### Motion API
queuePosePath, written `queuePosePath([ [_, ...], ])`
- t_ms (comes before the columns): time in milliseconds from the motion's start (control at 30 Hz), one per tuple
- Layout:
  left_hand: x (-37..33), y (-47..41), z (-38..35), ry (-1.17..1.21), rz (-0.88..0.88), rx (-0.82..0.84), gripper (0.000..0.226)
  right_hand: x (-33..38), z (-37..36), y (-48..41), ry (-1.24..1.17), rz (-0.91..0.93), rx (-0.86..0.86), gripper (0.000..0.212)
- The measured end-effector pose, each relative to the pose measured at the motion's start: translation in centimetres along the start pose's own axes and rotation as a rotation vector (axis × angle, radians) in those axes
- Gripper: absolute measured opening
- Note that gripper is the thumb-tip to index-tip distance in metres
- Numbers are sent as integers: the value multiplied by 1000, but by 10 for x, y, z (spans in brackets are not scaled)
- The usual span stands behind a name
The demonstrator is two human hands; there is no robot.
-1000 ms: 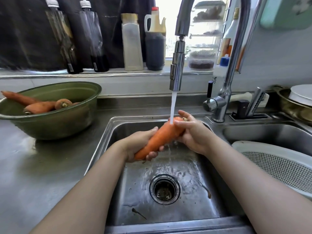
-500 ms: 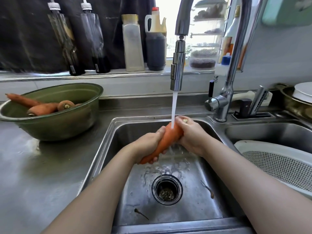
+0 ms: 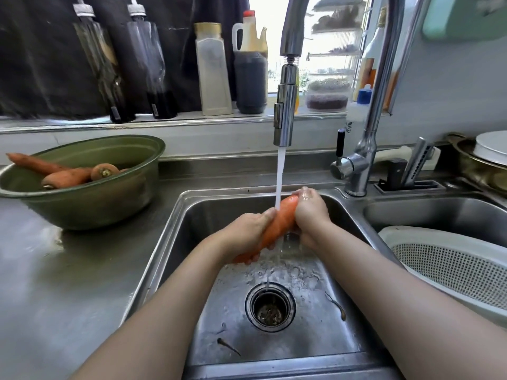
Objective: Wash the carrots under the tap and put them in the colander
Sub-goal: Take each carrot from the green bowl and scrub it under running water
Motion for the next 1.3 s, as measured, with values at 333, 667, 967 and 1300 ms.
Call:
queuePosePath([
  [333,5,9,-1,566,154,477,48,-2,-9,0,-389,-174,282,39],
  [667,-6,9,-10,393,151,352,34,-7,4,-14,-361,-286,78,54],
  [967,13,1,5,362,177,354,50,11,7,-1,-448,-247,382,42],
  [1300,11,5,1,275,134,267,48,6,-6,-1,-288,-144,347,51],
])
Point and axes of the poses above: each hand's wrist, its own y-axis away from the middle knuckle, its own z-axis out of the back of the hand, x = y × z, the point moved 4 cm from there along -y, towards the middle knuckle, and after that the axes turned 14 degrees about z, right-handed, at the moved point
